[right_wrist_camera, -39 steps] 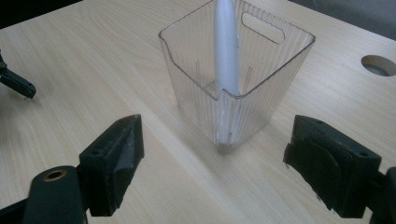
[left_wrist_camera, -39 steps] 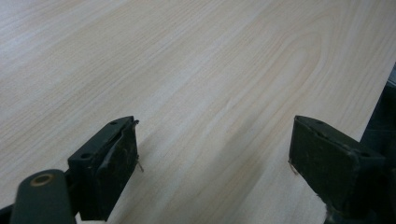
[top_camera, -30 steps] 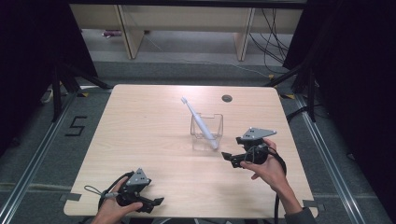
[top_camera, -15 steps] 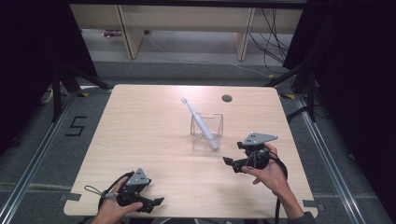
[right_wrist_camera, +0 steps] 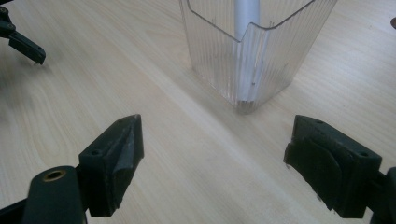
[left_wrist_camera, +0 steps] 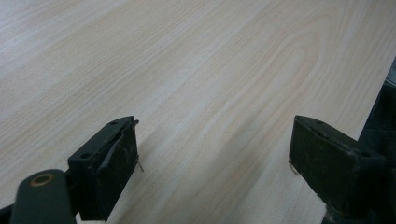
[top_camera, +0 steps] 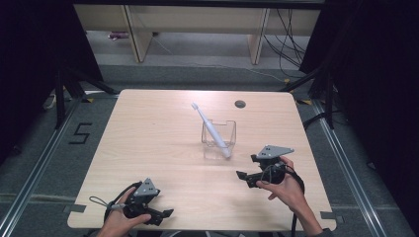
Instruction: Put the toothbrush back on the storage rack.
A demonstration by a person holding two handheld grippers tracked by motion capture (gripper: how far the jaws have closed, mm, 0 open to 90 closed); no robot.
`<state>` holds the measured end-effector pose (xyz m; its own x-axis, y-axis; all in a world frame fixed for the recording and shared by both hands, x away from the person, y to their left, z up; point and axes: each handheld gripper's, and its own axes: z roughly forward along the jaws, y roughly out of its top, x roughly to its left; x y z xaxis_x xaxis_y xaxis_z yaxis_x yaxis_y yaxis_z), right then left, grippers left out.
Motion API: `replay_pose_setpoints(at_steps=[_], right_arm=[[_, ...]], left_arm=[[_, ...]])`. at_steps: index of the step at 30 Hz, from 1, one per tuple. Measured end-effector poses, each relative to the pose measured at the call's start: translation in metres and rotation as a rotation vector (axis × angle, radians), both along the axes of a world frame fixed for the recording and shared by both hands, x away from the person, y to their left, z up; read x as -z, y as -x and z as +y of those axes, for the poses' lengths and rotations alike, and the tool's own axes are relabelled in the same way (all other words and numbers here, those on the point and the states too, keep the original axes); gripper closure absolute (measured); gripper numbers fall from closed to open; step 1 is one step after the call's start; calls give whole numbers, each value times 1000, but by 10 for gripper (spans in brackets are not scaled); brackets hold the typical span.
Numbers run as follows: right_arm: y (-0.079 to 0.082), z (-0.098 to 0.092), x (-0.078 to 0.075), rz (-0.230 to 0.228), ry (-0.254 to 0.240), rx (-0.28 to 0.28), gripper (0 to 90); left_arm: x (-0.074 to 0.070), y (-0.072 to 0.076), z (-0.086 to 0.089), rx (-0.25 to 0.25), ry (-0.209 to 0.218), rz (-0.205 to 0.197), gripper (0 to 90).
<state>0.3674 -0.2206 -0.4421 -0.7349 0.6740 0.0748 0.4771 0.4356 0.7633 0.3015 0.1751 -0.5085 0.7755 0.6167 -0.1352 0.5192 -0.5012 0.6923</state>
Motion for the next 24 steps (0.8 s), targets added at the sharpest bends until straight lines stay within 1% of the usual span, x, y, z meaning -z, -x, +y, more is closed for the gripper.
replay_pose_setpoints(at_steps=[1,2,3,4,5,6,7,8,9,10,11,12,13,14,15,16,17,18,19,20,21,22,23,24], right_arm=[[0,0,1,-16,-1,-10,184],[1,0,2,-7,0,-14,184],[0,-1,3,-23,1,-25,184],[0,-1,3,-32,2,-17,184],[2,-1,4,-11,-3,-10,184],[2,-2,4,-15,3,-18,184],[3,-1,5,-11,-6,-17,184],[4,-2,5,-11,-4,-22,184],[5,-2,5,-11,-1,-15,184],[5,-2,5,-9,1,-26,184],[6,-2,6,-13,-4,-21,184],[7,-2,6,-8,-6,-18,184],[9,-2,6,4,-11,-8,183],[9,-3,6,-3,2,-12,181],[10,-3,7,-1,0,-18,180],[12,-3,7,11,-6,3,179],[11,-4,8,4,-3,-21,178],[13,-4,8,20,-3,-1,179],[13,-4,10,2,-7,-17,179],[13,-5,10,4,-4,-24,179],[14,-5,11,-12,-2,-20,179],[16,-5,11,3,-6,-7,179],[16,-5,12,-8,-3,-14,179],[18,-5,13,8,-3,-13,179]], left_arm=[[0,0,0,0,0,0,148],[0,0,0,0,0,1,149],[0,0,0,0,-1,0,149],[0,0,0,-1,0,0,149],[0,0,0,0,0,0,149],[0,0,0,0,-1,1,149],[0,0,0,0,-1,2,149],[0,0,1,9,-13,0,149],[0,-1,1,8,-15,-2,149],[0,-1,1,4,-17,-4,149],[0,-1,1,4,-15,-3,149],[0,0,0,1,-6,-1,149],[0,-1,1,8,-13,0,149],[0,0,1,6,-12,0,149],[0,-1,1,7,-13,1,149],[0,-1,1,5,-18,-2,149],[0,-1,1,5,-20,-2,149],[0,-1,1,5,-20,-2,148],[0,-1,1,4,-18,-2,149],[0,-1,1,3,-17,-2,149],[0,-1,1,3,-17,-2,148],[0,-1,1,3,-17,-2,149],[0,-1,1,3,-17,-2,148],[0,-1,1,5,-18,-3,149]])
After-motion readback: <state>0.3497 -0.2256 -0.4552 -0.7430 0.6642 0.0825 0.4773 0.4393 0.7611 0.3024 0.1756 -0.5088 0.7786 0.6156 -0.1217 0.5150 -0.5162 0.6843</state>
